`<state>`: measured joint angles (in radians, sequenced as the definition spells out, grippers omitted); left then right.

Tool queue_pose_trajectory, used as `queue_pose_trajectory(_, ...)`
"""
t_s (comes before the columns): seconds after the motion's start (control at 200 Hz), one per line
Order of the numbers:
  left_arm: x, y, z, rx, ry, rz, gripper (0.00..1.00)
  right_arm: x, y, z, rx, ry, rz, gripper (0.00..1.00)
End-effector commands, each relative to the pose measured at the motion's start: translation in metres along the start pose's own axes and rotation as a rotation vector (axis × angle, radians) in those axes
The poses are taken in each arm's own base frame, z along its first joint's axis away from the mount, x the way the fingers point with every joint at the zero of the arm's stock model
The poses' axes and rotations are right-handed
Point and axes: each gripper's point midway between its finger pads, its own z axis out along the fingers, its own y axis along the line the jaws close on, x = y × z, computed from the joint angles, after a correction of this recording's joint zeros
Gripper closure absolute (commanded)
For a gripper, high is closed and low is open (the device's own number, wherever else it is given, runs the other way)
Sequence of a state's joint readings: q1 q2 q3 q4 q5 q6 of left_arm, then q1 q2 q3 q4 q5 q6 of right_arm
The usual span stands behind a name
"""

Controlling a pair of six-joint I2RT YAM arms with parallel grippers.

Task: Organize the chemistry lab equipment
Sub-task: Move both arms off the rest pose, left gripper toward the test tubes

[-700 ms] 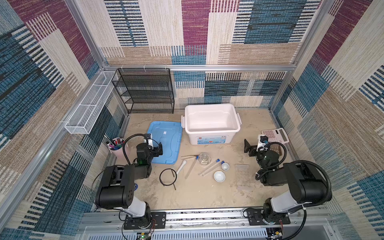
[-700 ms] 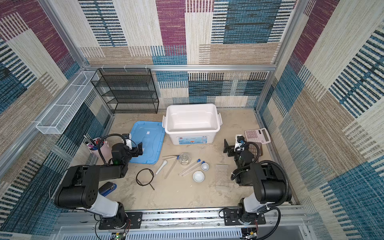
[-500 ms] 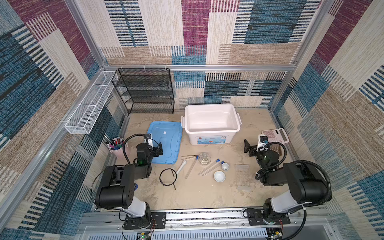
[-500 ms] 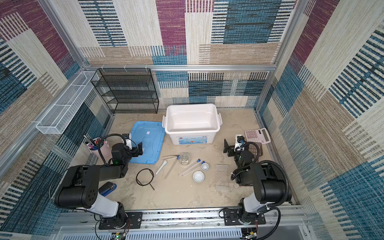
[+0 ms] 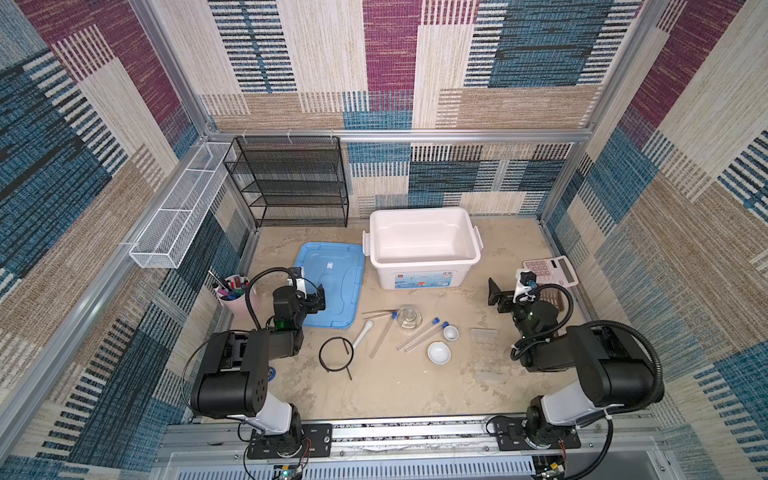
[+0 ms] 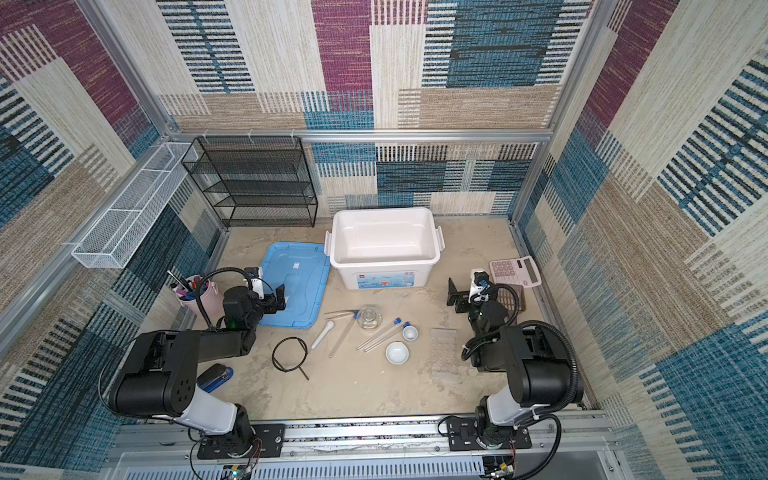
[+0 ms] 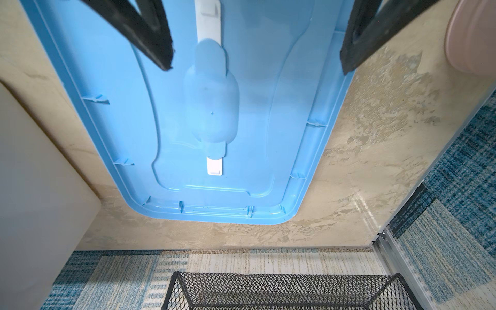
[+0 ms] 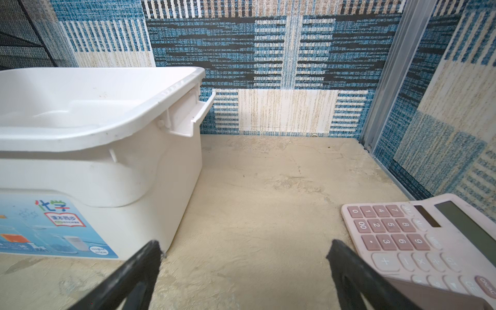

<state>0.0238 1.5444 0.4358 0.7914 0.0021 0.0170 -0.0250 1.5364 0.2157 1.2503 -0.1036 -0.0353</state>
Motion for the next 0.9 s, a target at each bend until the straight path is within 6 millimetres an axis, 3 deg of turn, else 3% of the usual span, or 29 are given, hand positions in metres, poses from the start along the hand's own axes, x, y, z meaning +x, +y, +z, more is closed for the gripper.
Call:
queue_pose_trajectory(0.0, -0.003, 0.002, 0.0, -0.008, -0.008, -0.009, 0.01, -0.006, 0.001, 0.001, -0.003, -0.019, -0.002, 0.01)
queue_pose_trajectory(0.205, -0.005, 0.005, -0.001, -0.026, -0.008, -0.018, 0.01, -0.006, -0.002, 0.001, 0.009, -0.019, 0.004, 0.01)
queue_pose_trajectory(0.381, -0.023, 0.018, -0.015, -0.099, -0.021, -0.044, 0.01, -0.013, -0.007, 0.009, 0.034, 0.006, 0.017, 0.01)
queue_pose_trajectory(0.496, -0.037, 0.029, -0.031, -0.164, -0.044, -0.067, 0.01, -0.016, -0.015, 0.019, 0.079, 0.08, 0.055, 0.01)
queue_pose_trajectory(0.596, -0.057, 0.037, -0.047, -0.205, -0.076, -0.106, 0.01, -0.023, -0.01, 0.015, 0.053, 0.082, 0.068, 0.01)
queue_pose_trajectory(0.891, -0.092, 0.035, -0.095, -0.199, -0.094, -0.227, 0.01, -0.041, 0.006, 0.008, -0.024, 0.159, 0.189, 0.01)
